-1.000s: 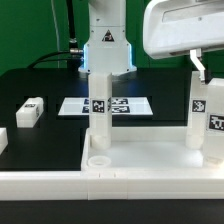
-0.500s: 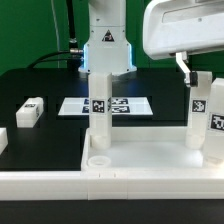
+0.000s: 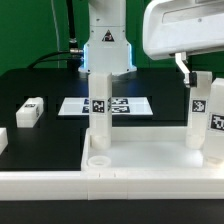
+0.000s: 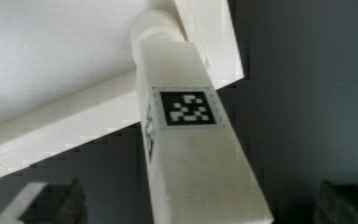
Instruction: Assemble desk
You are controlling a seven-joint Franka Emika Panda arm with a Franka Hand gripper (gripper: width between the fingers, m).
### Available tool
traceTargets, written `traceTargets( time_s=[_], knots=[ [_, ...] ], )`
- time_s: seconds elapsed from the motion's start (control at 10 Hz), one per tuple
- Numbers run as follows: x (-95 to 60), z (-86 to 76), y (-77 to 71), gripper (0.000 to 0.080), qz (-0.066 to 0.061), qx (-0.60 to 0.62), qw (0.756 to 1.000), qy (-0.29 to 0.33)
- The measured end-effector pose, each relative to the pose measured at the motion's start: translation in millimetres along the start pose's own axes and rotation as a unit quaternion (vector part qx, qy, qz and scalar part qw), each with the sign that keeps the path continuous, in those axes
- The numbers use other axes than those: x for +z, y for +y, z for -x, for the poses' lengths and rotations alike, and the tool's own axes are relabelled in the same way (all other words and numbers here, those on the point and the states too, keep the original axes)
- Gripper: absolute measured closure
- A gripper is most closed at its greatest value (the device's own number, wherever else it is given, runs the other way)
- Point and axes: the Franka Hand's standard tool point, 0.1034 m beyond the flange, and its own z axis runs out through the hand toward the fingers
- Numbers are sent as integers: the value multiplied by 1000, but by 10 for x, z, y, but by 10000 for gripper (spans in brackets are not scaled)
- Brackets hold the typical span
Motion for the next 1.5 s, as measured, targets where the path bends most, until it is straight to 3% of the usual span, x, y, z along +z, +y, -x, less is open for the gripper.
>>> traceTargets(
  time_s=[0.1, 0.2, 0.3, 0.4, 0.6, 0.8, 1.0, 1.1, 1.2, 1.5],
  knots=[
    [3, 6, 9, 151, 2, 0, 1000, -4],
    [-24, -21, 48, 151, 24, 6, 998, -49],
    [-55, -184, 94, 151, 29, 15, 998, -59],
    [-17, -218, 150, 151, 30, 22, 998, -56],
    [-31, -197, 271, 151, 48, 23, 992, -119],
    [-52, -257, 262, 151, 48, 25, 991, -125],
    [-256, -537, 77, 151, 32, 50, 985, -159],
    [-248, -609, 50, 151, 25, 62, 984, -164],
    [-142, -589, 82, 151, 17, 90, 981, -173],
    [142, -387, 32, 151, 32, 96, 977, -187]
  ],
)
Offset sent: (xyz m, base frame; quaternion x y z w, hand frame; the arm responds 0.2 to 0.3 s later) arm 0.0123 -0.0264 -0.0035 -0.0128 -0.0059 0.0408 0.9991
